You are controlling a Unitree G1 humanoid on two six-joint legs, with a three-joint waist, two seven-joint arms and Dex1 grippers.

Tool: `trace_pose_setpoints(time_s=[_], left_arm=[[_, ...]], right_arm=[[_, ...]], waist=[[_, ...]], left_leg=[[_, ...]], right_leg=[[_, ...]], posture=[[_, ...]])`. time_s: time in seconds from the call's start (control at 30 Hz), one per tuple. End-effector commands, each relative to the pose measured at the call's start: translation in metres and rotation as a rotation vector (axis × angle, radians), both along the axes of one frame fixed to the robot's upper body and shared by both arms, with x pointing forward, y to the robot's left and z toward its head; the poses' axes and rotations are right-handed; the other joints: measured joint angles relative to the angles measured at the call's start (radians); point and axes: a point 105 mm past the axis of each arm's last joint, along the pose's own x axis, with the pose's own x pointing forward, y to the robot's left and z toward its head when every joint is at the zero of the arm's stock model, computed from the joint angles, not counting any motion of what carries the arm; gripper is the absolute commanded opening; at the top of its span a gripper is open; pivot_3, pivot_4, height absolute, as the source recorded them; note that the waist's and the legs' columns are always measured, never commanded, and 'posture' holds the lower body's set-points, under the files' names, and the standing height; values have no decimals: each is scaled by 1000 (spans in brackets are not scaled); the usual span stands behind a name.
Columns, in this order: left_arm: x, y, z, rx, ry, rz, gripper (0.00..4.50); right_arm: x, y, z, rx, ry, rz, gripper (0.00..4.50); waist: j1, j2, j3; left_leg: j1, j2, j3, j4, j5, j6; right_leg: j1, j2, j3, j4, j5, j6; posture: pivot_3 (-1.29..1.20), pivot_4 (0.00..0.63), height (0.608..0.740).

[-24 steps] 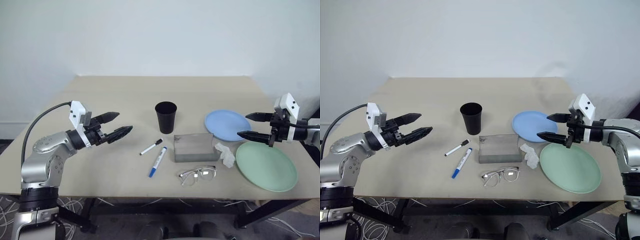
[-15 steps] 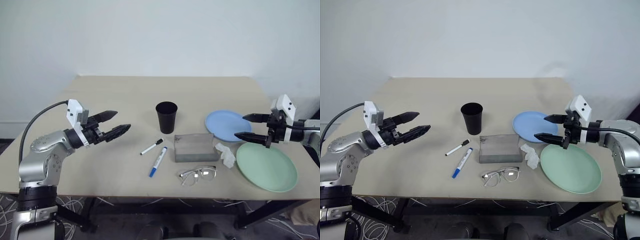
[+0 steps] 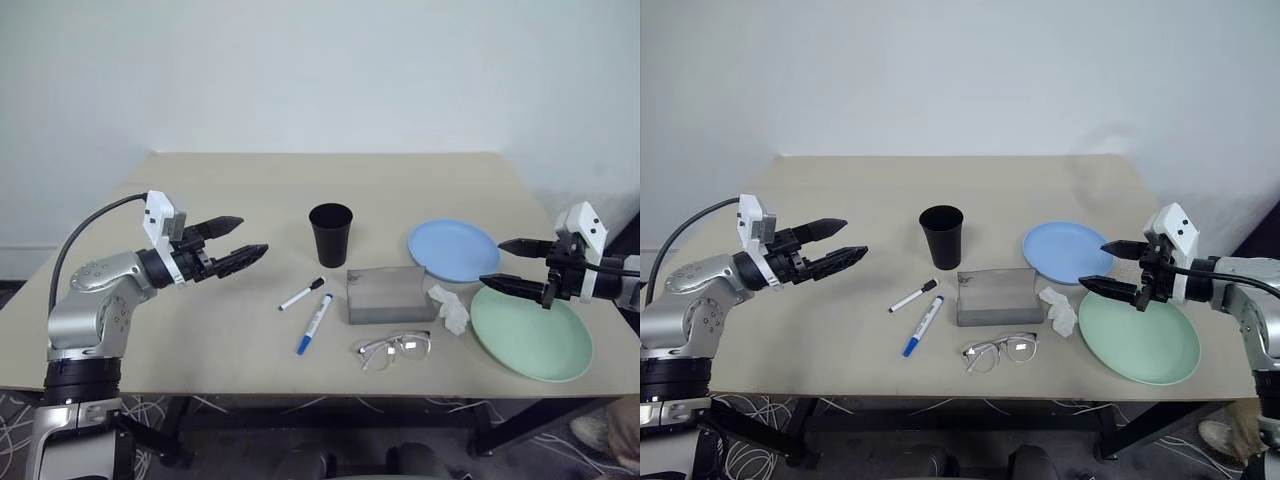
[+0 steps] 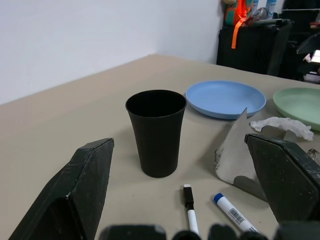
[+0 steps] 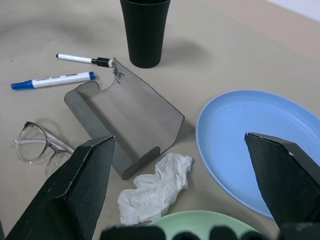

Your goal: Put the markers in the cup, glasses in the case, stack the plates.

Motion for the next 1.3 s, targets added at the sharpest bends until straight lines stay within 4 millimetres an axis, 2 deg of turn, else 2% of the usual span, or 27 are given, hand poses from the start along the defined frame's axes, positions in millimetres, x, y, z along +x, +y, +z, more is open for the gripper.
trace_pose_setpoints(time_s=[0.03, 0.4, 0.53, 0.7, 0.9, 1.07, 1.3], left_arm=[[-1, -10, 8, 9, -47, -23, 4456], [-5, -11, 4, -2, -37, -20, 4456], [-2, -19, 4, -16, -46, -33, 4456], [-4, -29, -3, -27, -33, -61, 4456], [-3, -43, -9, -48, -18, -94, 4456], [-2, -45, -12, -51, -6, -110, 4456], [-1, -48, -15, -56, 2, -121, 4456]], right_arm=[[-3, -4, 15, -10, -49, -7, 4500], [6, -2, 5, -26, -20, -55, 4500], [15, -24, 0, -33, -17, -194, 4500], [19, -72, -28, -39, 88, -476, 4500], [2, -110, -52, -18, 196, -676, 4500], [-15, -143, -78, -49, 277, -863, 4500], [-31, -155, -96, -39, 338, -933, 4500]], waist=[[1, 0, 0], [0, 0, 0], [2, 0, 0], [2, 0, 0], [0, 0, 0], [-1, 0, 0], [-1, 1, 0]], left_leg=[[0, 0, -1, 0, 0, 0], [0, 0, 0, 0, 0, 0], [0, 0, -1, 1, 0, 0], [-1, -1, -1, 1, 0, 0], [-1, -1, 0, 0, 0, 0], [0, 0, 3, 1, 0, 0], [1, 1, 11, 2, 0, 1]], right_leg=[[0, 0, 0, 0, 0, 0], [0, 0, 0, 0, 0, 0], [0, 0, 0, 0, 0, 0], [0, 0, 0, -1, 0, 0], [1, 0, 0, 0, 2, -4], [2, 0, 1, 0, 2, -4], [3, 1, 1, 0, 2, -4]], posture=[[0, 0, 732], [0, 0, 732], [0, 0, 732], [0, 0, 732], [0, 0, 732], [0, 0, 732], [0, 0, 732]])
